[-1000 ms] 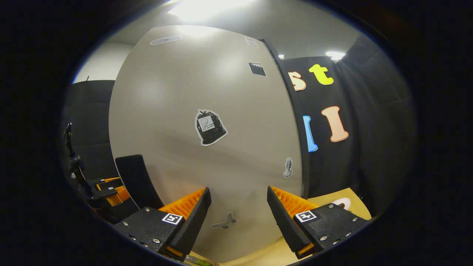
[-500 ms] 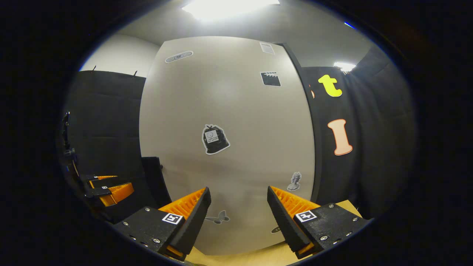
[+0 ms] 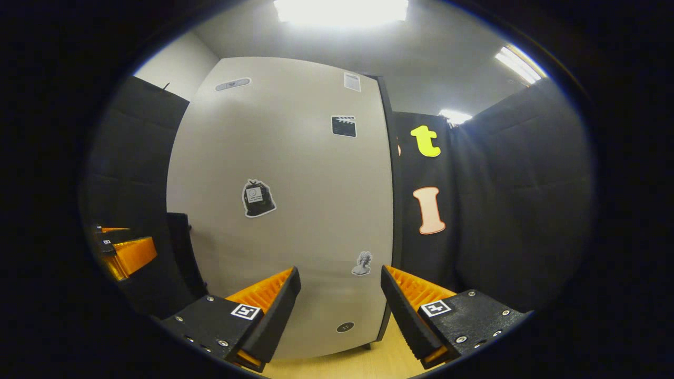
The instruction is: Open the cabinet door with the right hand, grasp the bottle in the cabinet with the left hand and place it on the coaster, then close the cabinet door with the right hand.
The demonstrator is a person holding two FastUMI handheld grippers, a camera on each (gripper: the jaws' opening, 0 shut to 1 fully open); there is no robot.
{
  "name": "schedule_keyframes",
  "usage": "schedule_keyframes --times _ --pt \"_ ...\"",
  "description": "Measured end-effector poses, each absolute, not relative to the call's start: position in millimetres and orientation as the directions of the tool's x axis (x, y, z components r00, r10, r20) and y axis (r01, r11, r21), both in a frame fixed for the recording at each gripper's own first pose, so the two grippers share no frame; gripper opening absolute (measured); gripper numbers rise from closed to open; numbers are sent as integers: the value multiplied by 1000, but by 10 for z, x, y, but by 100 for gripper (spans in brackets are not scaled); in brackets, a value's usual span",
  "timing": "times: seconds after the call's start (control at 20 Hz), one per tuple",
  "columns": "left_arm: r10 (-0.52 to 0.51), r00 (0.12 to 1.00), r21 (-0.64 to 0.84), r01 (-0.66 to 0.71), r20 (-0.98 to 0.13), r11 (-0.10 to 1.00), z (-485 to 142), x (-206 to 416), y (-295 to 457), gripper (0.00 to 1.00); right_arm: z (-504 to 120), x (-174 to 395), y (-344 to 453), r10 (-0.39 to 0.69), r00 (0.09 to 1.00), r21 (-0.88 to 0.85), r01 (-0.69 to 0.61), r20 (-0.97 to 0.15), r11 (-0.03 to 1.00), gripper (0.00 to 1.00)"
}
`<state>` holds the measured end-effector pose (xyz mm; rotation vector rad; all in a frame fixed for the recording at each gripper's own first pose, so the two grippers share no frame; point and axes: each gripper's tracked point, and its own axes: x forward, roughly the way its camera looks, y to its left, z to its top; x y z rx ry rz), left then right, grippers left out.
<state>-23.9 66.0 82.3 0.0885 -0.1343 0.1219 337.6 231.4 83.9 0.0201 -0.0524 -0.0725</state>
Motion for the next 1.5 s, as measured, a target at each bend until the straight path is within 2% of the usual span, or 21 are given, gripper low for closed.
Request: schedule_keyframes --times 0.05,0.15,0.2,0.25,0.3,0.35,0.4,0.45,0.55,0.6,0.65,0.7,0.85,0.9,1.0,1.1,1.15,1.3,1.35,1.4,1.5 --pt "111 982 88 -126 150 988 892 -242 590 85 829 3355 2333 -65 997 27 64 40 998 99" --pt "84 979 77 -100 186 992 993 -282 407 85 849 3289 2322 -61 998 37 60 28 998 95" --pt "70 980 68 -83 184 994 976 -274 302 78 877 3252 2331 -54 998 51 52 35 997 95" --pt "56 983 60 -68 177 996 943 -276 210 85 890 3202 2338 -50 998 55 48 41 997 95" --pt "38 985 58 -48 170 997 903 -259 95 85 906 3157 2333 -47 998 51 45 46 998 95" --pt "26 985 60 -36 170 998 889 -260 15 92 904 3104 2322 -47 998 46 45 45 998 95" --pt "19 984 59 -30 178 998 880 -261 -31 92 893 3063 2335 -37 998 50 35 41 998 95" --pt "12 983 54 -22 183 998 876 -251 -83 85 880 3018 2361 -24 999 62 22 38 998 95" --pt "6 984 51 -15 179 999 857 -175 -161 85 878 2945 2370 -13 999 75 10 40 997 95" --pt "5 986 51 -14 165 999 801 -150 -188 92 886 2923 2359 -12 999 70 9 46 998 94" --pt "4 989 49 -11 150 999 756 -126 -208 79 881 2900 2350 -14 999 64 10 48 998 95" --pt "1 990 45 -7 140 999 712 -114 -231 86 873 2882 2345 -11 999 68 8 49 998 95" --pt "2 994 40 -7 113 999 628 -112 -267 86 839 2845 2338 -19 999 47 17 48 999 95" --pt "6 994 49 -12 112 999 627 -124 -256 86 829 2865 2338 -22 999 29 21 46 999 90" --pt "28 993 61 -35 112 998 622 -152 -217 86 778 2871 2335 -26 999 17 25 36 1000 95" --pt "25 995 62 -31 95 998 562 -129 -245 86 753 2878 2360 -23 999 10 23 31 1000 95" --pt "22 996 60 -28 91 998 542 -109 -250 92 749 2877 2360 -21 999 6 21 33 1000 95" --pt "23 997 50 -27 79 998 491 -87 -261 92 719 2879 2391 -9 999 -3 9 38 1000 95" --pt "23 997 48 -26 73 998 480 -90 -260 86 709 2879 2406 -4 999 -1 4 42 1000 95" --pt "26 997 46 -29 68 999 470 -87 -258 92 707 2880 2416 4 999 -1 -4 45 1000 95" --pt "28 998 38 -31 64 999 461 -92 -253 92 686 2889 2431 11 999 -2 -11 42 1000 95"
